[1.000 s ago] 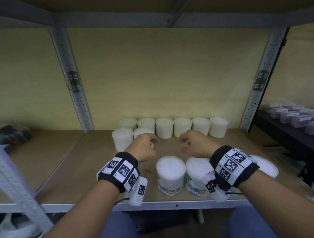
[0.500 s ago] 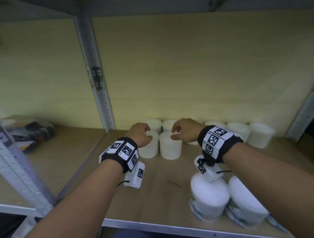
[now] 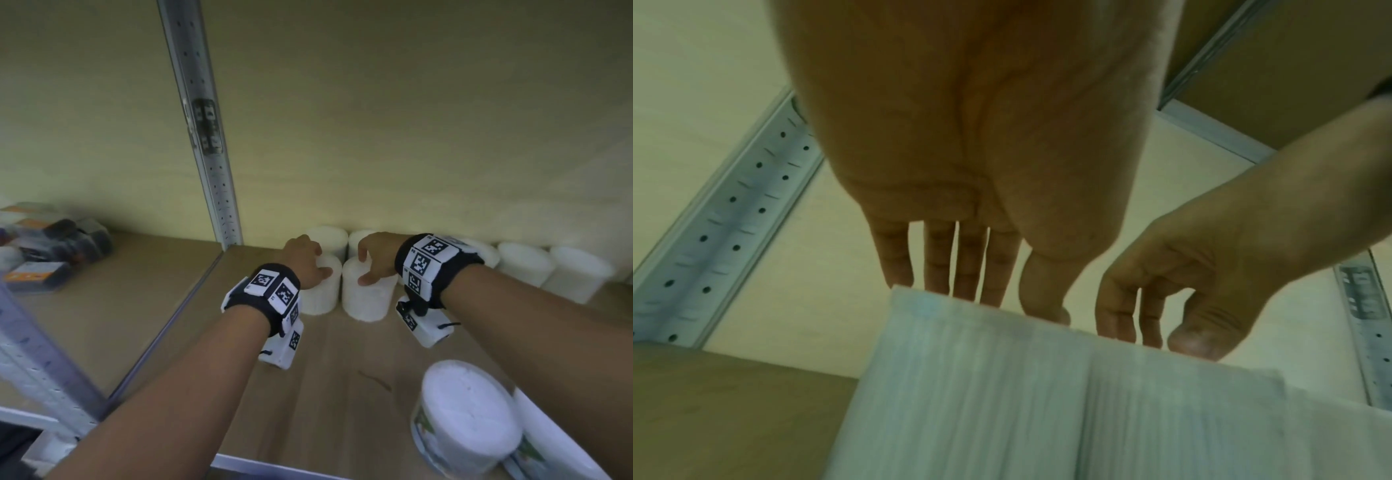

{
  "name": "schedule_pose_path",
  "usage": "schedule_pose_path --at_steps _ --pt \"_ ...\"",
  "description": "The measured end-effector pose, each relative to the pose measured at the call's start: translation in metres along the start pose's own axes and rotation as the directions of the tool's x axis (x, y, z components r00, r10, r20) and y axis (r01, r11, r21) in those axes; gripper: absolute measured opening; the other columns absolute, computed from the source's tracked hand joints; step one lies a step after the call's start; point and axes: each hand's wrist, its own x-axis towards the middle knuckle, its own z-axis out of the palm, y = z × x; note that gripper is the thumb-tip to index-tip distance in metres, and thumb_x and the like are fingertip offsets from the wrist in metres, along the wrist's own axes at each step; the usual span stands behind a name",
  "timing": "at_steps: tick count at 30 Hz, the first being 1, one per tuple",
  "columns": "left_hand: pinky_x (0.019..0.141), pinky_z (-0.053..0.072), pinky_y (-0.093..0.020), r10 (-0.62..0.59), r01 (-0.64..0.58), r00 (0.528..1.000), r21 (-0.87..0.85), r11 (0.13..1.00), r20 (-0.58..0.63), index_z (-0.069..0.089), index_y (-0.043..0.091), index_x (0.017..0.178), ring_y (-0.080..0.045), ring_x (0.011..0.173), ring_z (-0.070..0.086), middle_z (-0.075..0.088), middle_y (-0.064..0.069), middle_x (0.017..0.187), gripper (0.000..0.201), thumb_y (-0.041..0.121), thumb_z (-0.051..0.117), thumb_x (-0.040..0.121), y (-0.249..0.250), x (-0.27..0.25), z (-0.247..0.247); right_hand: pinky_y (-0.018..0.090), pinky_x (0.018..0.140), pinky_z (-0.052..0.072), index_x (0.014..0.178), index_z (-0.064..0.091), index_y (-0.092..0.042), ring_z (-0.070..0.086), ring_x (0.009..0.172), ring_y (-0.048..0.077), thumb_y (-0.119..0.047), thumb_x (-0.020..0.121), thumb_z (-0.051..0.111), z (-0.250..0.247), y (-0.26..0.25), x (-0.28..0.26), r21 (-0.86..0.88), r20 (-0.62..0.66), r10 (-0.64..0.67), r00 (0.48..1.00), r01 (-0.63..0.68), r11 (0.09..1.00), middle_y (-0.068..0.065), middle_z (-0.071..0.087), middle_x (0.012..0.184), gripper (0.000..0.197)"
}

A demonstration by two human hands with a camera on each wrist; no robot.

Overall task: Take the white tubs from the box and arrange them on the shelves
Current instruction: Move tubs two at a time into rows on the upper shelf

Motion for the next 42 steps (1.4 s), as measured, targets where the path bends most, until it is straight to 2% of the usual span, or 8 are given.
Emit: schedule_pose_path --at_steps 6,11,18,22,27,31,35,42 --pt "0.109 0.035 -0.039 0.018 -0.017 1.000 0.042 0.999 -0.025 0.043 0.012 0.139 -0.026 0.132 0.036 0.038 -0.010 0.141 0.056 0.041 0.054 0.092 0.001 -0.001 0.004 0.029 0.098 0.043 0.133 0.049 -0.001 0.052 0.124 0.027 -0.039 0.090 0.061 0.003 -0.001 0.003 -0.023 -0.004 0.012 1.000 -0.012 1.000 0.015 0.053 0.137 0.060" --pt "0.109 0.034 -0.035 0.015 -0.015 1.000 0.074 0.997 -0.006 0.042 0.010 0.140 -0.027 0.132 0.036 0.038 -0.011 0.141 0.056 0.040 0.053 0.093 0.005 -0.002 0.001 0.029 0.095 0.044 0.132 0.050 -0.001 0.054 0.122 0.027 -0.038 0.089 0.062 0.004 0.000 0.002 -0.022 -0.028 -0.005 1.000 0.005 1.000 0.015 0.055 0.134 0.058" --pt "0.110 0.033 -0.036 -0.010 0.002 0.997 0.094 0.996 0.080 0.036 0.014 0.144 -0.027 0.135 0.034 0.030 -0.010 0.147 0.062 0.043 0.053 0.092 0.004 -0.003 -0.005 0.029 0.096 0.044 0.133 0.050 -0.002 0.053 0.122 0.026 -0.035 0.090 0.062 0.005 -0.001 -0.001 -0.019 -0.037 -0.019 0.999 0.018 1.000 0.014 0.054 0.134 0.056" --pt "0.110 0.034 -0.035 -0.017 -0.002 0.990 0.137 0.991 0.138 0.032 0.012 0.146 -0.027 0.136 0.035 0.027 -0.011 0.149 0.068 0.043 0.056 0.091 0.006 -0.001 -0.011 0.029 0.101 0.040 0.137 0.047 -0.011 0.048 0.126 0.024 -0.026 0.087 0.067 0.004 0.003 -0.005 -0.002 -0.027 -0.059 0.998 0.059 0.998 0.008 0.047 0.141 0.056" --pt "0.109 0.034 -0.034 -0.017 -0.001 0.993 0.160 0.987 0.114 0.033 0.012 0.146 -0.027 0.135 0.036 0.030 -0.010 0.148 0.066 0.042 0.055 0.092 0.008 -0.002 -0.008 0.028 0.105 0.036 0.140 0.046 -0.018 0.042 0.133 0.022 -0.010 0.087 0.065 0.003 0.009 -0.010 0.048 0.009 -0.101 0.995 0.100 0.994 0.003 0.041 0.147 0.057" --pt "0.109 0.033 -0.036 -0.018 -0.003 0.993 0.178 0.984 0.113 0.032 0.010 0.146 -0.028 0.135 0.035 0.031 -0.011 0.148 0.064 0.040 0.052 0.094 0.010 -0.004 -0.006 0.030 0.103 0.039 0.141 0.045 -0.020 0.045 0.129 0.023 -0.023 0.091 0.060 0.000 0.011 -0.008 0.087 -0.021 -0.062 0.998 0.063 0.994 0.004 0.042 0.144 0.052" --pt "0.107 0.032 -0.035 -0.013 -0.014 0.992 0.224 0.975 0.122 0.034 0.007 0.145 -0.030 0.134 0.036 0.032 -0.013 0.147 0.060 0.039 0.049 0.096 0.014 -0.007 -0.007 0.031 0.103 0.039 0.144 0.039 -0.012 0.045 0.130 0.024 -0.038 0.091 0.059 0.004 0.011 -0.005 0.041 -0.054 0.004 0.999 -0.002 0.999 0.008 0.041 0.145 0.062" --pt "0.106 0.034 -0.036 0.005 -0.032 0.994 0.251 0.967 0.109 0.038 0.005 0.142 -0.031 0.131 0.039 0.035 -0.014 0.144 0.058 0.038 0.049 0.096 0.015 -0.007 -0.008 0.031 0.103 0.038 0.143 0.038 -0.007 0.043 0.131 0.025 -0.039 0.092 0.058 0.011 0.008 -0.004 0.003 -0.055 0.020 0.998 -0.020 1.000 0.011 0.040 0.145 0.064"
